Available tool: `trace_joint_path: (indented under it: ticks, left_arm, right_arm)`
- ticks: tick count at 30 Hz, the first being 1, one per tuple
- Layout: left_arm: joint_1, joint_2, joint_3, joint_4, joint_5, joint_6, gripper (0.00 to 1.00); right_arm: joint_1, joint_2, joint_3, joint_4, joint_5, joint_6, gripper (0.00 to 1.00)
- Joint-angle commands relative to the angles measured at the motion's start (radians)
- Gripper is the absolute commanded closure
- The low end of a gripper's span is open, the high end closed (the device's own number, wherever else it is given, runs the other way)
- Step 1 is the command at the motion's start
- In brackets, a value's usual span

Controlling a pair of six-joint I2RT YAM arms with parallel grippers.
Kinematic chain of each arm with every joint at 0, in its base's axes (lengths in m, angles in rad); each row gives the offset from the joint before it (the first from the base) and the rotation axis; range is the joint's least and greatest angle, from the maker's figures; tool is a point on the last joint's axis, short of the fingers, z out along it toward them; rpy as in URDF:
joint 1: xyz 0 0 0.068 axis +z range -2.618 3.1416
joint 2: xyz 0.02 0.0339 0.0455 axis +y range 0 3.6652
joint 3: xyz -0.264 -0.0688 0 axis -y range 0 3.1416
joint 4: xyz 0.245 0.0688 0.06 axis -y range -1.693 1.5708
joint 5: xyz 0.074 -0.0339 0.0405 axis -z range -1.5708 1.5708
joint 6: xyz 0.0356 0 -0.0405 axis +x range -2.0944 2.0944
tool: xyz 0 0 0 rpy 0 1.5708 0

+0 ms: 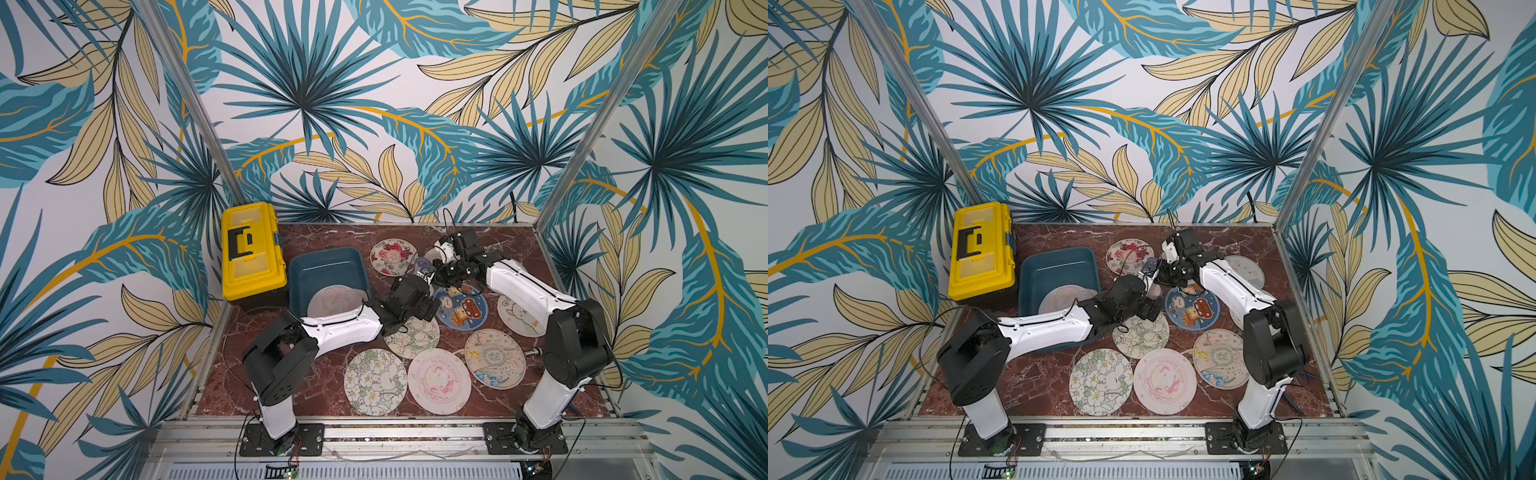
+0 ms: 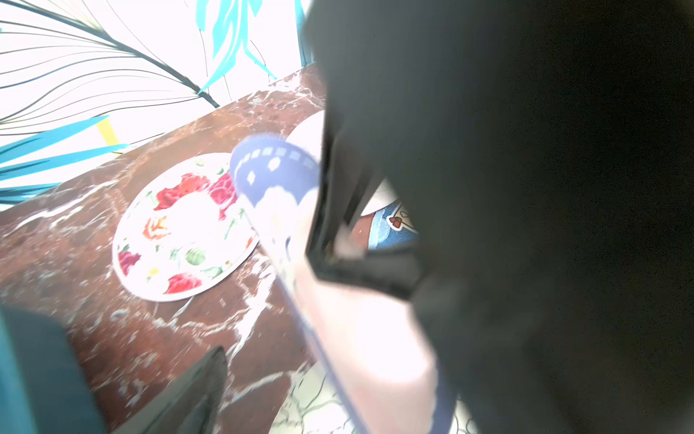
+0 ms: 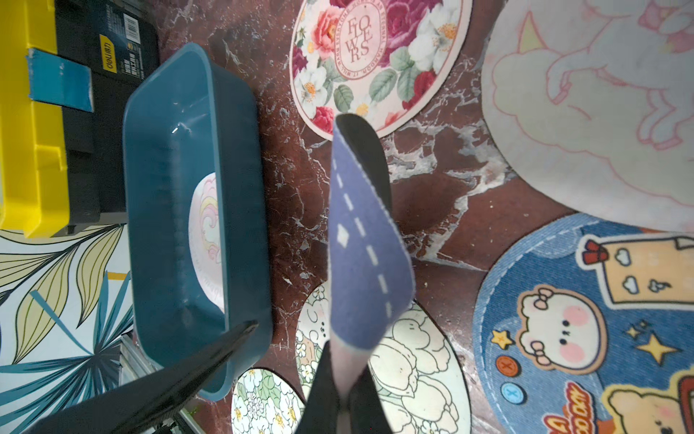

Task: Put the coasters into the storage box
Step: Pick up the coaster from the center of the board, then place the coaster in the storage box.

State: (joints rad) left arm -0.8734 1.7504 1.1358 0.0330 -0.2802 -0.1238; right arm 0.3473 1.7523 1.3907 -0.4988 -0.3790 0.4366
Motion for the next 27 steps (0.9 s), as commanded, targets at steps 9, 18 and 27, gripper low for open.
trace_joint_path:
  ticks: [9,18,27]
  left_arm:
    - [0.019,-0.27,-0.138,-0.039,-0.106,-0.064,0.0]
    - [0.09,-0.54,-0.194,-0.162,-0.239,-0.148,0.0]
    - [0.118,-0.771,-0.286,-0.182,-0.334,-0.152,0.0]
  right_arm:
    - [0.073,-0.061,0.087,-0.036,0.022,-0.048,1.0]
    - [0.193,0.028,0.258,-0.072,0.026,-0.076,1.0]
    - [0.324,0.184,0.431,-0.05,-0.047,-0.073,1.0]
